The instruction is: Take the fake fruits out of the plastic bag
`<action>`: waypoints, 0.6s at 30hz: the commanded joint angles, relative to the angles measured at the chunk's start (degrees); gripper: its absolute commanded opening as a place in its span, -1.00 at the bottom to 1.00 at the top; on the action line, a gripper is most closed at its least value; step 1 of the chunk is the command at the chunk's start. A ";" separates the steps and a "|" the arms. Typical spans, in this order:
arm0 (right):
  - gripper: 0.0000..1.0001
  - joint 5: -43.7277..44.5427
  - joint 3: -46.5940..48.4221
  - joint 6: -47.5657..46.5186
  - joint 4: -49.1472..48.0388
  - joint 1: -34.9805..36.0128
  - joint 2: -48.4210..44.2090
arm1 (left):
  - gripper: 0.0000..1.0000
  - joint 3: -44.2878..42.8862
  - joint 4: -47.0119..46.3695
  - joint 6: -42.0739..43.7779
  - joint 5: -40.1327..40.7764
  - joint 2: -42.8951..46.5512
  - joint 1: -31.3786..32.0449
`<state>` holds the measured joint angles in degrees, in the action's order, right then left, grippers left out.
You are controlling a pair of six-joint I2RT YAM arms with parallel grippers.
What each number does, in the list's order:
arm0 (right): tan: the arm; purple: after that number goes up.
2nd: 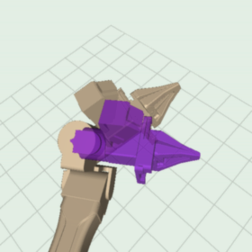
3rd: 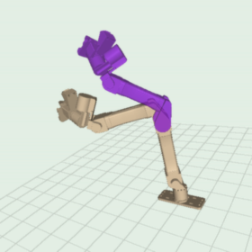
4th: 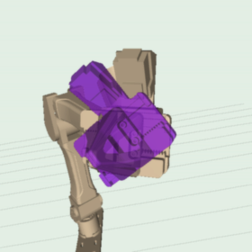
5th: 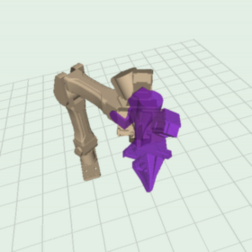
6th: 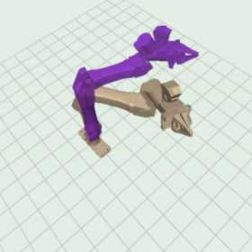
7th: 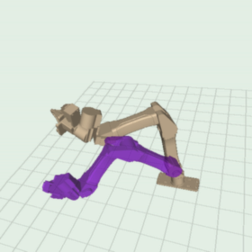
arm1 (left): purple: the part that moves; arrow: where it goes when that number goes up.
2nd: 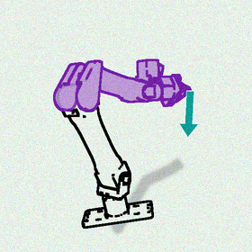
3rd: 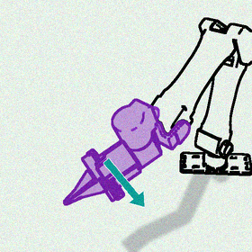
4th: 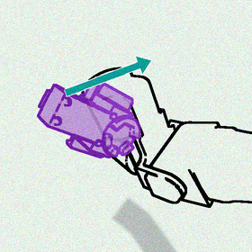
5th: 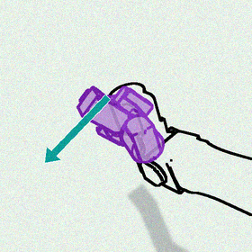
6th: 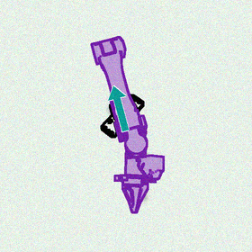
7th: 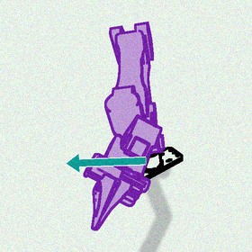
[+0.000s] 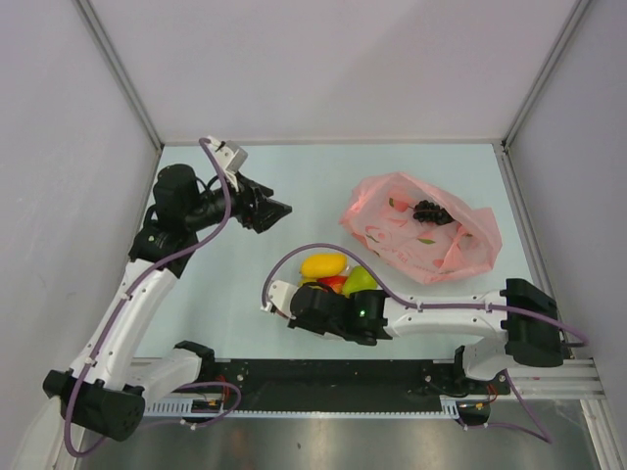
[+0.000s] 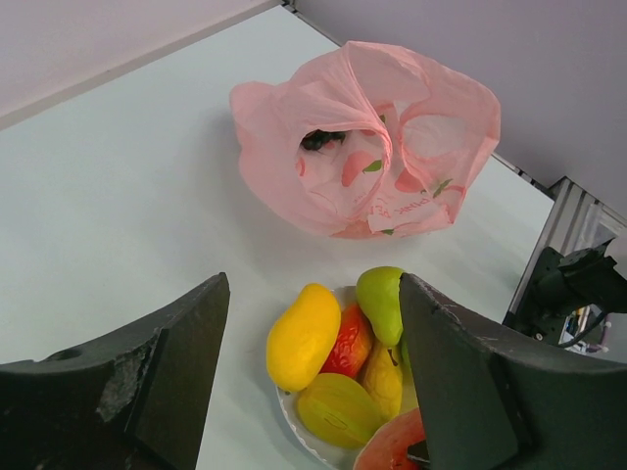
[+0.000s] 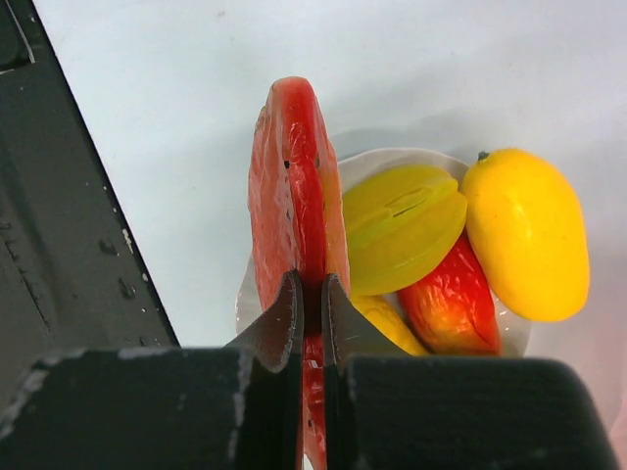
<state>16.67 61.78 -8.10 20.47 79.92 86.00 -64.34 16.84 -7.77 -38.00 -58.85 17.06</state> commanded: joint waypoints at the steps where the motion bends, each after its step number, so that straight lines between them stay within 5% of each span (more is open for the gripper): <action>1: -1.00 0.39 -0.95 3.00 0.62 -0.73 -2.59 | 0.50 -2.37 -2.87 -1.90 -1.82 -0.65 -0.54; 14: -0.91 -0.23 -3.77 8.88 1.15 -1.17 -2.68 | 0.50 -1.93 -3.39 -2.34 -2.26 -1.71 -0.54; 18: -0.52 -1.28 -3.77 9.07 1.41 -0.73 -2.59 | 0.50 -1.93 -3.66 -2.77 -2.61 -2.14 -0.45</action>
<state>15.14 58.00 -0.62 22.44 79.00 85.03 -64.34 15.44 -9.15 -39.07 -60.66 17.06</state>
